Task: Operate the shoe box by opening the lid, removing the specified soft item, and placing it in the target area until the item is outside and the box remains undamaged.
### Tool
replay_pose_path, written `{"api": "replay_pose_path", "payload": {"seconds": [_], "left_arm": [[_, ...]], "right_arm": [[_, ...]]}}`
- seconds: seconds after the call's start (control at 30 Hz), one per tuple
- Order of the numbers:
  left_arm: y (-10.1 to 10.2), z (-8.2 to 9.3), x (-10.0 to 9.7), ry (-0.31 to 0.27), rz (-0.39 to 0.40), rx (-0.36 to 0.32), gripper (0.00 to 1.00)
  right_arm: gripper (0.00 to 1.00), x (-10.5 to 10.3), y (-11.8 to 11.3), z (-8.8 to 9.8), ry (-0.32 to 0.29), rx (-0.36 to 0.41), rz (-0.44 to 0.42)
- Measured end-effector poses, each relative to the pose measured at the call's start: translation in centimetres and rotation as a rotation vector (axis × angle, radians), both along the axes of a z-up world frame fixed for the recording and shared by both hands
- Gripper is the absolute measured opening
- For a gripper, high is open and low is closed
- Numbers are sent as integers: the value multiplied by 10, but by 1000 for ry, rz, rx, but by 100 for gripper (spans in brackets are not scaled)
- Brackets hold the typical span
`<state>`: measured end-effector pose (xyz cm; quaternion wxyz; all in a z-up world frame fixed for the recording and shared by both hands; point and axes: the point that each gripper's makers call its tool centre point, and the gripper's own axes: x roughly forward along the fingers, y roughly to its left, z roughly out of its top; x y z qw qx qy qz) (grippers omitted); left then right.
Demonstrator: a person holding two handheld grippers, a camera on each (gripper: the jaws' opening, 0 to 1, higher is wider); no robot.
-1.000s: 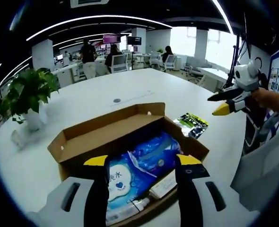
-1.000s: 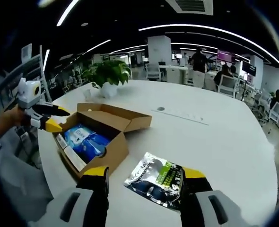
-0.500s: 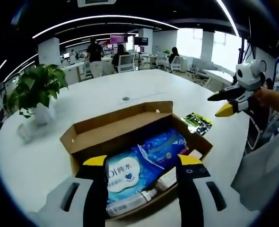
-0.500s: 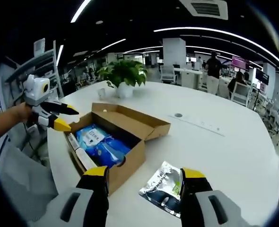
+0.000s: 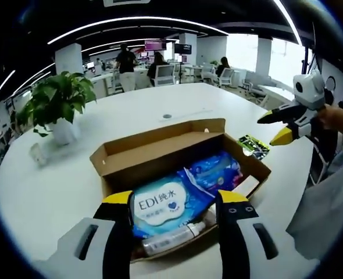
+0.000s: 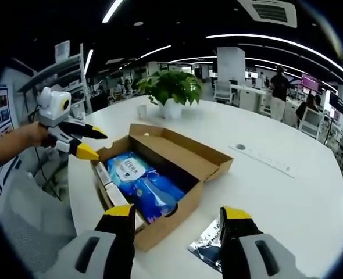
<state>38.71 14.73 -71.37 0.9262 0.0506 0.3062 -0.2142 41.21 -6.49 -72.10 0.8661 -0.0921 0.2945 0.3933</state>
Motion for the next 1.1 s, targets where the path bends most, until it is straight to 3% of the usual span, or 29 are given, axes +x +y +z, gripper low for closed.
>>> {"api": "replay_pose_path", "payload": {"seconds": [0.57, 1.1], "left_arm": [[51, -13, -9, 15, 126, 34, 52], [77, -38, -15, 66, 242, 15, 30]], "right_arm": [[51, -8, 57, -11, 30, 28, 95], [42, -8, 98, -25, 55, 78, 121]]}}
